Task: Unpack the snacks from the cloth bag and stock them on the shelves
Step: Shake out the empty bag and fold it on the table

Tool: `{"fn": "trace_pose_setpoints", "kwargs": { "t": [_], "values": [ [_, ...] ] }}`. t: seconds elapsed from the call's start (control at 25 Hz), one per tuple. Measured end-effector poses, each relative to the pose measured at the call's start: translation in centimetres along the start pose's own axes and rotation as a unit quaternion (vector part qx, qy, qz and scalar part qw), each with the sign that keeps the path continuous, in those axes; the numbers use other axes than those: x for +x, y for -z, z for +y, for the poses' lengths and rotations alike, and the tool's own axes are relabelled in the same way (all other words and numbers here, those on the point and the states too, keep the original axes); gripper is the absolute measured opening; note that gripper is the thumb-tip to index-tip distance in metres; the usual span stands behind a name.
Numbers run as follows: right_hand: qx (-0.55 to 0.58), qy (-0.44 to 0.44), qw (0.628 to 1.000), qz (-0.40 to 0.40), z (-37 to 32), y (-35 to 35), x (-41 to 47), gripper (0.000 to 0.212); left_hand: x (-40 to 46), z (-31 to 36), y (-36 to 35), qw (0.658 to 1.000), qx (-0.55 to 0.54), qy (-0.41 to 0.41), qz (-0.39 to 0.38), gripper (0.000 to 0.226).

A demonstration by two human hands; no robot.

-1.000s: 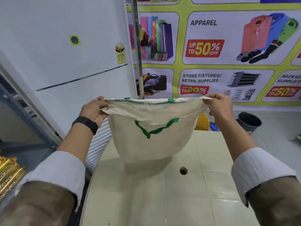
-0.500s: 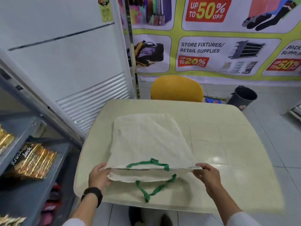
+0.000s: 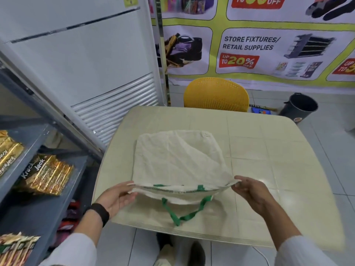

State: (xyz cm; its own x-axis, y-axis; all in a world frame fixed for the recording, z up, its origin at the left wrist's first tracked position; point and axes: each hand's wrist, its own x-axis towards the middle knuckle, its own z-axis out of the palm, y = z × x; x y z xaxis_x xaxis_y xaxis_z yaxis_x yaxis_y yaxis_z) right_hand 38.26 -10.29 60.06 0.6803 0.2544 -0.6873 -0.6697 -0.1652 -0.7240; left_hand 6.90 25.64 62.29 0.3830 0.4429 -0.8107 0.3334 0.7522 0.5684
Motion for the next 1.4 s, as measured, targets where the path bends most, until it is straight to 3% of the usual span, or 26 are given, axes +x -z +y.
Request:
{"fn": "trace_pose_setpoints", "kwargs": {
  "t": [0.12,0.24,0.28,0.44,0.56,0.64,0.76,0.88,0.96,1.08,1.2,1.28,1.4],
  "values": [
    [-0.139,0.098,0.985,0.040,-5.1,-2.9,3.1,0.034,2.6,6.3,-1.8,0.987,0.143,-0.067,-0.004,0.038],
    [-0.213,0.143,0.963,0.077,-8.9,-6.2,7.3,0.019,7.6,11.5,-3.7,0.924,0.330,-0.162,0.108,0.014],
    [-0.234,0.156,0.956,0.089,-9.8,-7.3,9.1,0.018,9.4,12.9,-4.1,0.906,0.359,-0.181,0.134,0.017],
    [-0.282,0.160,0.940,0.106,-10.9,-11.2,17.1,0.029,17.3,16.3,-4.9,0.896,0.378,-0.161,0.168,0.040],
    [-0.326,0.157,0.920,0.150,-10.2,-13.1,21.6,0.020,21.7,16.8,-5.8,0.891,0.374,-0.162,0.198,0.045],
    [-0.342,0.152,0.911,0.174,-9.6,-13.7,23.8,0.025,23.5,16.8,-6.6,0.891,0.363,-0.163,0.217,0.042],
    [-0.372,0.141,0.901,0.171,-8.6,-14.1,25.1,0.042,24.6,16.2,-7.3,0.906,0.338,-0.157,0.201,0.047],
    [-0.395,0.110,0.901,0.141,-7.3,-13.7,24.1,0.080,23.9,13.7,-7.0,0.919,0.339,-0.121,0.159,0.077],
    [-0.396,0.091,0.905,0.125,-6.2,-13.1,22.7,0.084,22.5,11.1,-6.4,0.926,0.340,-0.096,0.135,0.068],
    [-0.431,0.074,0.891,0.117,-4.4,-12.1,21.2,0.069,20.8,9.2,-6.2,0.930,0.327,-0.091,0.140,0.034],
    [-0.431,0.070,0.890,0.132,-3.7,-11.9,20.9,0.059,18.1,9.5,-9.6,0.896,0.375,-0.160,0.178,0.032],
    [-0.426,0.063,0.893,0.129,-3.7,-11.7,21.0,0.056,16.2,9.0,-13.9,0.859,0.441,-0.218,0.140,0.036],
    [-0.422,0.045,0.898,0.118,-3.6,-10.9,21.0,0.060,15.1,6.3,-21.6,0.815,0.529,-0.228,0.057,0.060]
  ]
}}
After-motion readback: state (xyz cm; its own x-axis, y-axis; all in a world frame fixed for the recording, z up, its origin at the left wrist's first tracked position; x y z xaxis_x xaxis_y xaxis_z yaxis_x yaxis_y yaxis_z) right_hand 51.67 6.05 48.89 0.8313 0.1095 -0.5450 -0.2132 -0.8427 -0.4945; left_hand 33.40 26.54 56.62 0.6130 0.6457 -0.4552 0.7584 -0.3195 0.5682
